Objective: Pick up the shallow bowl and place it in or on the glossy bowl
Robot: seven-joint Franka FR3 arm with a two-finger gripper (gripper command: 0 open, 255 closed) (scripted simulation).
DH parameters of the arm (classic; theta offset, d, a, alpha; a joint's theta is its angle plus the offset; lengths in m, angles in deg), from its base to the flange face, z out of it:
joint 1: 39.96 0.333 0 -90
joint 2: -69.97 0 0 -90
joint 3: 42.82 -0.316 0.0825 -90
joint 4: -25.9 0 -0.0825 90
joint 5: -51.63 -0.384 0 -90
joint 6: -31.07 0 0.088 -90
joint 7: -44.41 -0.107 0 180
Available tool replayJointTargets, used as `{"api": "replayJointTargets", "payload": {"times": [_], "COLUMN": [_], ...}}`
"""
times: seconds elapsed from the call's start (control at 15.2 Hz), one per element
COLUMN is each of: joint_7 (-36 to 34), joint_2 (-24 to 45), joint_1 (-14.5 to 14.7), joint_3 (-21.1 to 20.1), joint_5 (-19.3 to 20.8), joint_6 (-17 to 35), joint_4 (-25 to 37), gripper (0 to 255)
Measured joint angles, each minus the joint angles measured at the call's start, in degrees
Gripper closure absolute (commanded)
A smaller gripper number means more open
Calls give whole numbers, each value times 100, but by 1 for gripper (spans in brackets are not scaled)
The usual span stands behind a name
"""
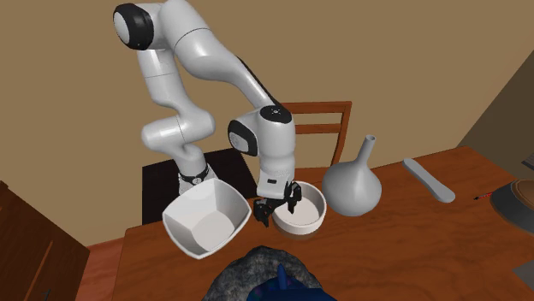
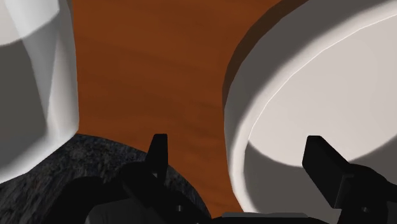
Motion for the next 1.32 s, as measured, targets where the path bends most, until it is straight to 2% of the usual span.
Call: {"api": "replayJointTargets", "payload": {"times": [0.66, 1.32], "joint_7": [-19, 164], "joint_2": [-9, -441], "joint_1": [-3, 98], "joint_3": [8, 175], "joint_5": [9, -140], "joint_6": [-50, -901], "joint_4": [36, 396], "gripper": [255, 255]}}
